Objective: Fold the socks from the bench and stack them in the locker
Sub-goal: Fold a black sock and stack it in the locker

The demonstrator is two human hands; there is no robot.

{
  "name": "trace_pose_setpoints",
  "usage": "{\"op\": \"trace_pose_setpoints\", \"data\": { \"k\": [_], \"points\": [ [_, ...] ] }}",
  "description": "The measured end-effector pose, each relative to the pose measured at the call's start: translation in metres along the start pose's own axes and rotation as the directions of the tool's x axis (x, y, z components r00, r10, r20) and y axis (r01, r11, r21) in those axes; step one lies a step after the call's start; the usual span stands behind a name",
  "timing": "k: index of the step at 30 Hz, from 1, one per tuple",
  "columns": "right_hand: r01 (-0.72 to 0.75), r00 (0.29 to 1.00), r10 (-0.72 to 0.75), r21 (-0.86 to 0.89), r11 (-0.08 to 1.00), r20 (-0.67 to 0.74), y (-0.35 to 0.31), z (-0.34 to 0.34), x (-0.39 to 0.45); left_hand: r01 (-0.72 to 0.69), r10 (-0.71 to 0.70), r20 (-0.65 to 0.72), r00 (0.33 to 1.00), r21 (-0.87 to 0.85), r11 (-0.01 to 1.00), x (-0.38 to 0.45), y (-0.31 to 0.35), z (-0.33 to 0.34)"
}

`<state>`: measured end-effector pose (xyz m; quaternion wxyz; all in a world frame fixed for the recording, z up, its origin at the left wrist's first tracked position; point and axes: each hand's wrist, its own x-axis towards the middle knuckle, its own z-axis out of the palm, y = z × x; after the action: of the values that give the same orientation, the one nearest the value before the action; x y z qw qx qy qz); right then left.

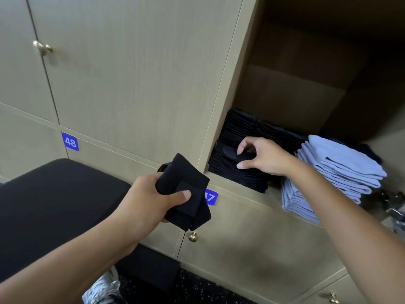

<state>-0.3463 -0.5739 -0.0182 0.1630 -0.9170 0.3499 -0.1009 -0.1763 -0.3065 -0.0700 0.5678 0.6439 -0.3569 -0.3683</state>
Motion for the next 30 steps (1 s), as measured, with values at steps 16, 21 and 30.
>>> {"op": "trace_pose_setpoints", "data": {
  "k": [16, 21, 30],
  "points": [
    [-0.066, 0.994, 0.072, -0.065, 0.996, 0.086, 0.002, 0.007, 0.001, 0.010, -0.011, 0.033, 0.999, 0.014, 1.000, 0.002, -0.005, -0.001],
    [0.069, 0.978, -0.043, 0.126, 0.990, -0.203, -0.014, 0.014, -0.024, -0.007, 0.010, 0.091, 0.996, -0.030, 1.000, 0.002, 0.000, -0.011],
    [-0.019, 0.995, -0.060, 0.760, 0.649, 0.077, -0.075, 0.042, -0.084, -0.039, 0.067, 0.141, 0.988, -0.190, 0.981, 0.000, 0.010, -0.016]
  ]
}}
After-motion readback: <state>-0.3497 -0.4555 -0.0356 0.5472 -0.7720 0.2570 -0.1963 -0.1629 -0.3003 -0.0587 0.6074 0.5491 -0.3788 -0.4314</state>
